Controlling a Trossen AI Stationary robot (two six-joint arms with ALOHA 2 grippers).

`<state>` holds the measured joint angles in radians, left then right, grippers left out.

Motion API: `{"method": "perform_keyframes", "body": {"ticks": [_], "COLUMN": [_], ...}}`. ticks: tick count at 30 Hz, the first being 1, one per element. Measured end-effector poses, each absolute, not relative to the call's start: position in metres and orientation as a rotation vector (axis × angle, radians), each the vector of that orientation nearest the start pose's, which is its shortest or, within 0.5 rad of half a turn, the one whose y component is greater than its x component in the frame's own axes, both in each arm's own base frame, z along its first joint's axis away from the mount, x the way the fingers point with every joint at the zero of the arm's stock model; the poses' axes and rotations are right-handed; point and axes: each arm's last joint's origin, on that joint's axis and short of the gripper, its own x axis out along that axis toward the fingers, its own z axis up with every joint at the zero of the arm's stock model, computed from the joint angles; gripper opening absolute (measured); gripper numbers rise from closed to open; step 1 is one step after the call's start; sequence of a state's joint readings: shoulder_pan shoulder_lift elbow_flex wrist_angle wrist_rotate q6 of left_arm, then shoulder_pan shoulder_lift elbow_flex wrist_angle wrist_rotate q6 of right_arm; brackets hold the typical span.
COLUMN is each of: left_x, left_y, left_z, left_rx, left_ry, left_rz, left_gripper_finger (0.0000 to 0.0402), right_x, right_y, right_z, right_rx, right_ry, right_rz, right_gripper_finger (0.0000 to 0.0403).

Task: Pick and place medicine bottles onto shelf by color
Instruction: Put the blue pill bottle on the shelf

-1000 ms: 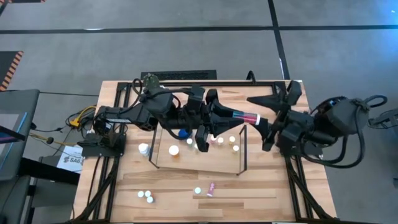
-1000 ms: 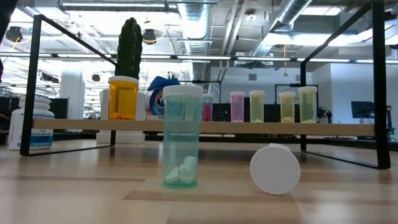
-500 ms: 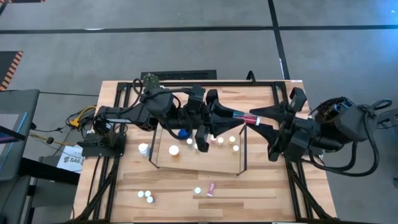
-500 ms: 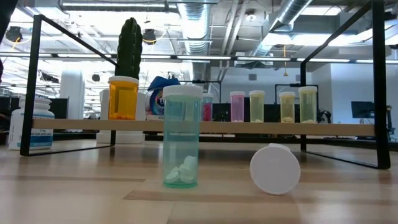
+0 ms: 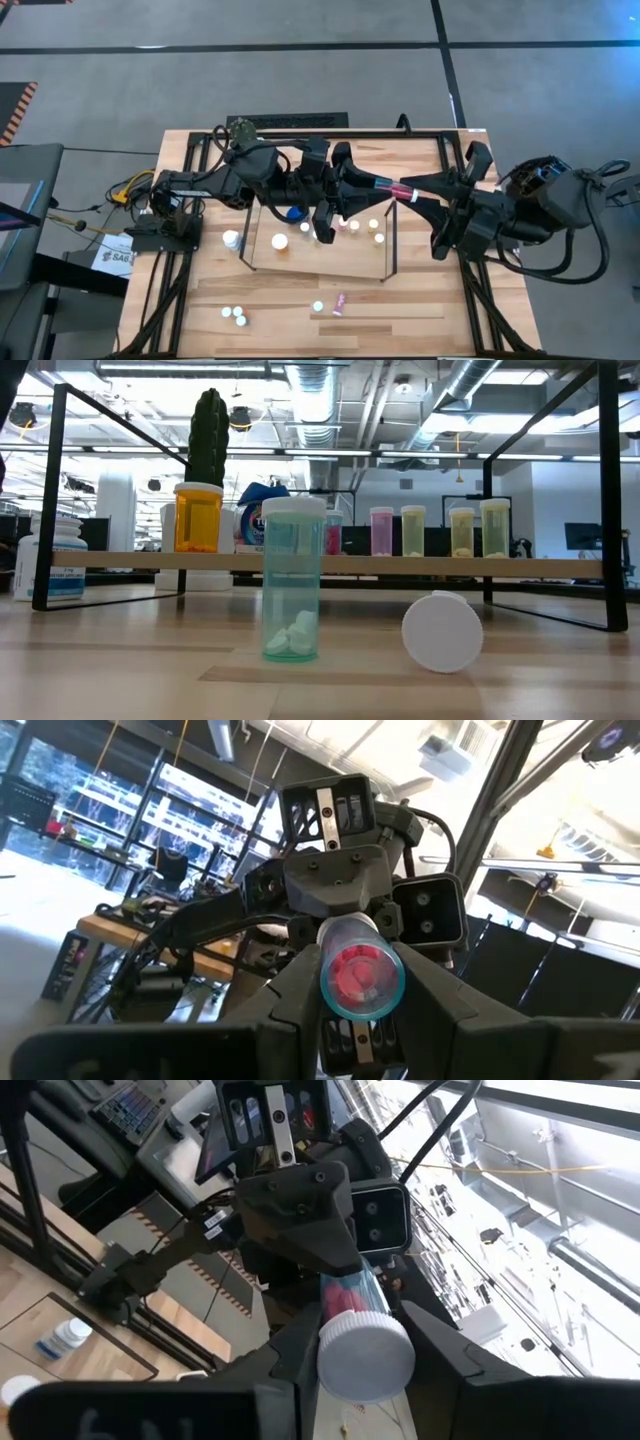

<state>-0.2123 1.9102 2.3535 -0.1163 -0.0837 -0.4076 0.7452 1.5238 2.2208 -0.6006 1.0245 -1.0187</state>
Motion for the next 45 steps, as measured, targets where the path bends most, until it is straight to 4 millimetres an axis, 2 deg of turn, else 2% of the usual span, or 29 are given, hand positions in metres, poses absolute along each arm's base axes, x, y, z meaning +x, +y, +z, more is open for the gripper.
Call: {"method": "perform_keyframes", "body": {"ticks": [6,11,16,21,24,27,31,38,45], "left_x": [0.387,0.388,0.386,0.369,0.358,0.344,0.323,0.287,0.285], "left_y": [-0.080,-0.073,-0.056,-0.029,-0.013,-0.006,-0.006,-0.026,-0.062], "left_z": [0.543,0.542,0.539,0.536,0.528,0.517,0.500,0.476,0.469], "left_rx": [-0.428,-0.393,-0.379,-0.357,-0.350,-0.395,-0.473,-0.585,-0.620], "left_ry": [-0.298,-0.296,-0.218,-0.079,0.046,0.197,0.427,0.761,0.839], "left_rz": [-0.185,-0.159,-0.095,0.117,0.261,0.344,0.428,0.571,0.465], "left_gripper_finger": [0.0112,0.0169,0.0227,0.0265,0.0274,0.0275,0.0276,0.0276,0.0276], "right_x": [0.193,0.194,0.189,0.178,0.176,0.180,0.197,0.245,0.314], "right_y": [0.144,0.139,0.127,0.107,0.095,0.085,0.074,0.047,0.029], "right_z": [0.578,0.577,0.571,0.560,0.550,0.538,0.518,0.482,0.432], "right_rx": [-0.934,-0.884,-0.812,-0.657,-0.508,-0.337,-0.190,-0.072,0.004], "right_ry": [0.096,0.132,0.197,0.256,0.298,0.380,0.548,0.836,1.100], "right_rz": [-0.303,-0.364,-0.417,-0.442,-0.403,-0.335,-0.320,-0.350,-0.172], "right_gripper_finger": [0.0128,0.0128,0.0128,0.0128,0.0128,0.0128,0.0129,0.0129,0.0129]}}
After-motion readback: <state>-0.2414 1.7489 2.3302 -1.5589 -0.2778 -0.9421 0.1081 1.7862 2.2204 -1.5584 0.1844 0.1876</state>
